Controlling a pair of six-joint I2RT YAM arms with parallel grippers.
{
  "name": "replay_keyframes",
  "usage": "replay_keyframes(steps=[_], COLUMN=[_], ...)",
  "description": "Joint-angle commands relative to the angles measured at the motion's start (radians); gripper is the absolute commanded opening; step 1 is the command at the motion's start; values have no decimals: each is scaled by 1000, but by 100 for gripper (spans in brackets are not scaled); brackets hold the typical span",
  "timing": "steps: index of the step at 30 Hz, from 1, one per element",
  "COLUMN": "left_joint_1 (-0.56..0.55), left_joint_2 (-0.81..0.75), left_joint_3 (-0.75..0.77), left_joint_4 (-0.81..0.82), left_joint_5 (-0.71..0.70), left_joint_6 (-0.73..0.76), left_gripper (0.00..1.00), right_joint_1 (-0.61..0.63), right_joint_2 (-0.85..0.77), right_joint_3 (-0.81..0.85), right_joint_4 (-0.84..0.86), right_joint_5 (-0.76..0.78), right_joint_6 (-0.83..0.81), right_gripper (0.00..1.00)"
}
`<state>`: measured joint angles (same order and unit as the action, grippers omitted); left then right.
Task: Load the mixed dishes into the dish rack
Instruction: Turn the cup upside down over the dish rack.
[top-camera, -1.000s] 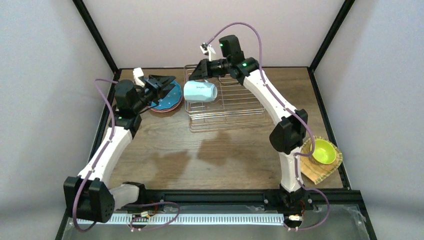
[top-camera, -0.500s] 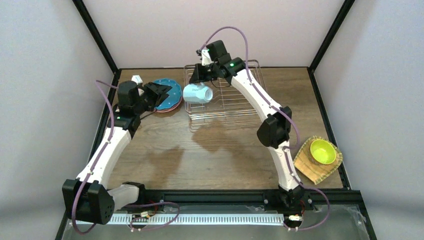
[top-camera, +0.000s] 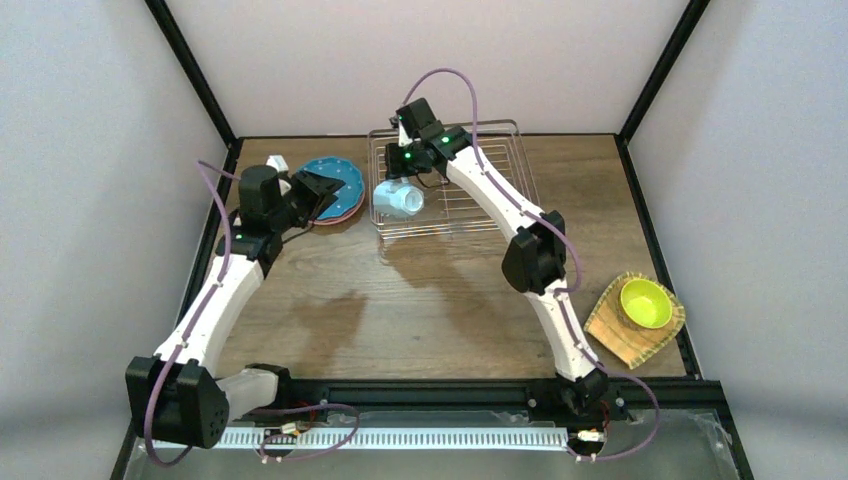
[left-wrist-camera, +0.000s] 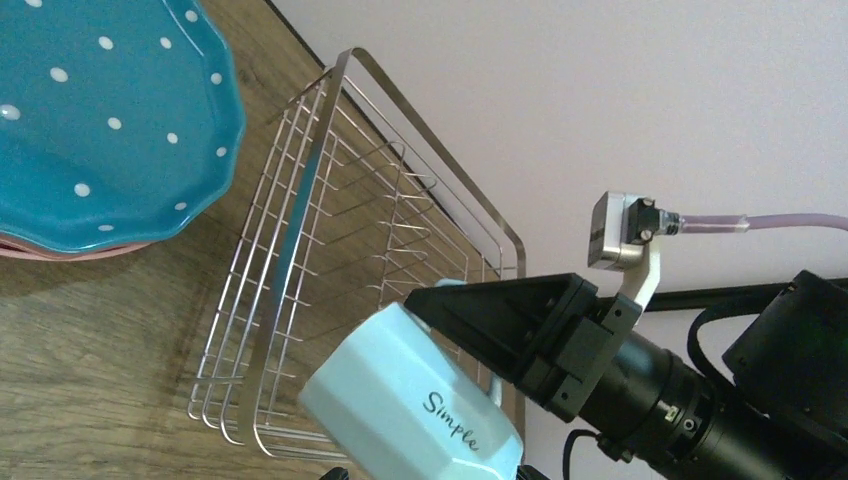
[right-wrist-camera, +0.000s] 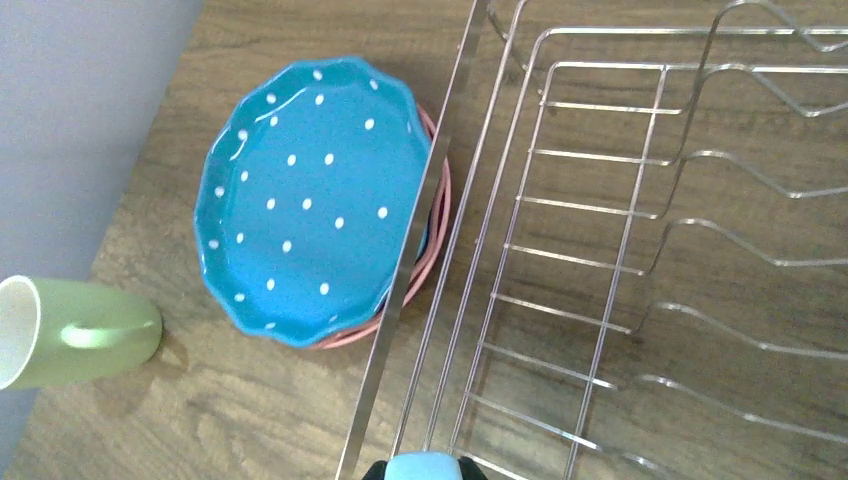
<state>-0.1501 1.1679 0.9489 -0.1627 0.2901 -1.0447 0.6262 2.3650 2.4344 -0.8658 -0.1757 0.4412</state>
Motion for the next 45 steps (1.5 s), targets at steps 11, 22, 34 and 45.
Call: replay_keyframes(steps=[11, 22, 34, 45], left_joint_1=[-3, -18, -83, -86], left_joint_2=[64, 126, 215, 303], left_joint_3=[-76, -75, -68, -29], left_joint_4=[36, 76, 75, 40], left_joint_5=[9, 20, -59, -100], left_joint_6=[31, 13, 11, 28], left_gripper=[96, 97, 100, 100], right_joint_1=[3, 3, 20, 65], right_joint_2=[121, 167, 140, 94], right_joint_3=[130, 146, 125, 40], right_joint_4=[44, 15, -82, -129], right_joint_5=[65, 88, 116, 127], right_joint_6=[29, 20, 1, 3], right_gripper=[1, 1, 1, 1])
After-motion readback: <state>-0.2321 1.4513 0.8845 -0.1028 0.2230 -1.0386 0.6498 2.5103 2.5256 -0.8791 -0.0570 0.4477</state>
